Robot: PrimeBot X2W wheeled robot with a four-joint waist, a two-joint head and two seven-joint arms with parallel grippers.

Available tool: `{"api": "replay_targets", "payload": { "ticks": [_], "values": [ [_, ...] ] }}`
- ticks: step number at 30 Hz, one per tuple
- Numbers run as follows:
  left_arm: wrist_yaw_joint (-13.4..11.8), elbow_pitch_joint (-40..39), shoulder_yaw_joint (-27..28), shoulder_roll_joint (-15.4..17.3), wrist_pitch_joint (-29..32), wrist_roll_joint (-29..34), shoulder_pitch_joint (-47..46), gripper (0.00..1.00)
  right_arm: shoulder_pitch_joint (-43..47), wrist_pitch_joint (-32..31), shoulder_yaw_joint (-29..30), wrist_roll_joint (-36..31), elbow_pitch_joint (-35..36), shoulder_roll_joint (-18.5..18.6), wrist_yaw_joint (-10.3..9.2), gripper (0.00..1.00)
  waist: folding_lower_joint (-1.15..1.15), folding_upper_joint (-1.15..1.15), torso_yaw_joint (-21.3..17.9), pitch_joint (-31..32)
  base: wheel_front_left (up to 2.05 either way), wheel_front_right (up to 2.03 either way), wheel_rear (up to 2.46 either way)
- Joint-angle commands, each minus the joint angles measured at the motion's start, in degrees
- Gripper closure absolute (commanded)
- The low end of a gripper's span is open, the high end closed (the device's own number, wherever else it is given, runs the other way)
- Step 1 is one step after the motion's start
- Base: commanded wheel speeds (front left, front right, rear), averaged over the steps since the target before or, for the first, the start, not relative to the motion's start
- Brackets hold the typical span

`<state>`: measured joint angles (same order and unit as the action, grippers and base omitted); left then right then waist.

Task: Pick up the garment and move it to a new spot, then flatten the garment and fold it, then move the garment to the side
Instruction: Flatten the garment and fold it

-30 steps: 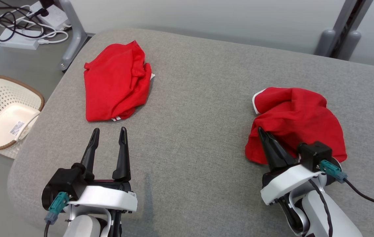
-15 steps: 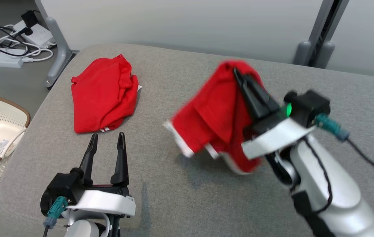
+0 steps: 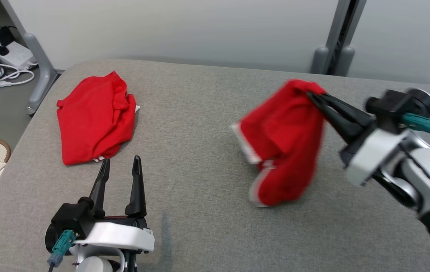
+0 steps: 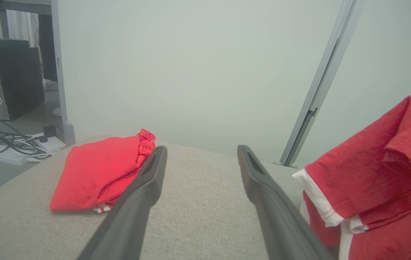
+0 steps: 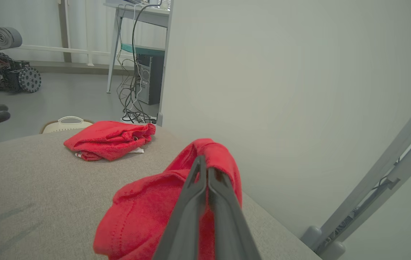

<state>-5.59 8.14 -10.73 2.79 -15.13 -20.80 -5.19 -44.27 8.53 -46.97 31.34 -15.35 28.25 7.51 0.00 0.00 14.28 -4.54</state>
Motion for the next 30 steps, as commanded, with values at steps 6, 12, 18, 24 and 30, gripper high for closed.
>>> {"api": "replay_targets", "payload": {
  "ticks": [6, 12, 18, 24, 30],
  "values": [
    [-0.05, -0.33, 0.18, 0.2, -0.06, -0.28, -1.0, 0.0, 7.34, -0.58, 0.45, 10.85, -4.26, 9.03, -0.03, 1.0, 0.0, 0.0, -2.17, -1.21, 0.0, 0.0, 0.0],
    [0.46, 0.18, 0.49, 0.19, -0.06, 0.67, -1.57, 0.0, 14.18, 1.35, 4.76, 18.2, -12.61, 6.64, -0.03, 1.0, 0.0, 0.0, -5.0, -2.06, 0.0, 0.0, 0.0],
    [0.98, 0.44, 0.6, 0.2, -0.05, 1.24, -1.94, 0.0, 18.22, 1.0, 12.12, 23.9, -22.1, 1.12, -0.02, 0.0, 0.0, 0.0, -7.72, -2.24, 0.0, 0.0, 0.0],
    [1.14, 0.54, 0.85, 0.2, -0.05, 1.73, -1.95, 0.0, 18.83, 3.37, 16.2, 23.64, -24.8, -1.69, -0.02, 0.0, 0.0, 0.0, -10.57, -1.89, 0.0, 0.0, 0.0],
    [1.33, 0.37, 0.84, 0.21, -0.05, 1.79, -2.29, 0.0, 18.77, 6.33, 18.2, 17.52, -20.07, -2.38, -0.02, 0.0, 0.0, 0.0, -12.49, -1.46, 0.0, 0.0, 0.0]
  ]
}}
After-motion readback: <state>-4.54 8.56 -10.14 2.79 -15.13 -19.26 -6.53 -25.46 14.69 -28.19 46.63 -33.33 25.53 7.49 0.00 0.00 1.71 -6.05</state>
